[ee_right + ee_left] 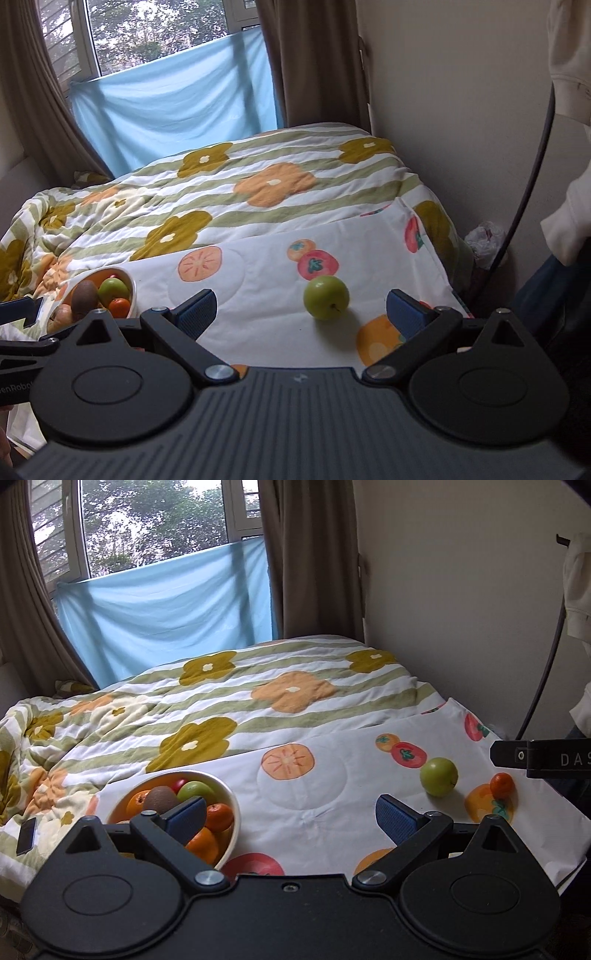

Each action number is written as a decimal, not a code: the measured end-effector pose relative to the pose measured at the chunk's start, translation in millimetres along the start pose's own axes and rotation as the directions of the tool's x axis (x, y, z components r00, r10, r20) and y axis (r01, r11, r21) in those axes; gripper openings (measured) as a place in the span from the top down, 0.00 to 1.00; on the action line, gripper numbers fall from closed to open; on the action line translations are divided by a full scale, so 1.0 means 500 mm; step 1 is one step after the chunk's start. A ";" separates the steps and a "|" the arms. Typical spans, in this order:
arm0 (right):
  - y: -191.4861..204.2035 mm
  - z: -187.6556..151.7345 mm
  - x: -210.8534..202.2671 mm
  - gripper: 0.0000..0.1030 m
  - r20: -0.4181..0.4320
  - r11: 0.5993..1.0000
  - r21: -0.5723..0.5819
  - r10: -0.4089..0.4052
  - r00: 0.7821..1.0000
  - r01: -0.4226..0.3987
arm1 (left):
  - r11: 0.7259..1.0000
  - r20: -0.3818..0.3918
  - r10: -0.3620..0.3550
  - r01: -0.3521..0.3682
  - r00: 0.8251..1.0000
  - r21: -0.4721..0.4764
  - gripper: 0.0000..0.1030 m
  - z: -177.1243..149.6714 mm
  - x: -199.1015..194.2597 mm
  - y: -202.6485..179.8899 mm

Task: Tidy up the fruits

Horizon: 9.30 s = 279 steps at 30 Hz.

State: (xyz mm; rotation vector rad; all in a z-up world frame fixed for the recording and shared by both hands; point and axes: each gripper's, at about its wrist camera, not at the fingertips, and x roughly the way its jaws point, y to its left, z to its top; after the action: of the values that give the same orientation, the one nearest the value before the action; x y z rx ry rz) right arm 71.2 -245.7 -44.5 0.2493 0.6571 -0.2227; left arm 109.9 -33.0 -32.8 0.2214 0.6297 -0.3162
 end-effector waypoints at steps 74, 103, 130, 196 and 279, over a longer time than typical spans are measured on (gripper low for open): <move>-0.183 -0.045 0.279 0.48 -0.261 0.695 0.594 -0.310 0.914 0.405 | 0.768 -0.264 -0.510 0.572 0.819 0.289 0.43 0.057 0.416 -0.188; -0.037 0.006 0.071 0.48 -0.065 0.983 0.182 0.027 0.998 -0.015 | 0.982 -0.022 -0.178 0.179 0.984 0.053 0.43 0.022 0.078 -0.096; 0.340 -0.013 0.167 0.48 -0.194 0.945 -0.096 0.289 0.937 -0.312 | 0.970 -0.082 0.185 -0.196 0.979 -0.143 0.43 -0.097 0.062 0.233; 0.487 -0.043 0.199 0.15 -0.151 0.816 -0.375 0.414 0.898 -0.439 | 0.954 -0.072 0.269 -0.276 0.960 -0.117 0.12 -0.158 0.022 0.253; 0.096 -0.059 -0.258 0.00 -0.040 0.978 -0.193 0.078 0.996 -0.084 | 0.958 0.028 0.226 -0.217 0.974 -0.187 0.00 -0.091 -0.323 0.063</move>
State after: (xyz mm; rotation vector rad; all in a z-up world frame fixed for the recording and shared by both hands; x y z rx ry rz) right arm -31.5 -175.3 21.5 0.0914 0.6946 -0.0755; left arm -26.8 45.8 33.0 0.1058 0.5758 -0.0460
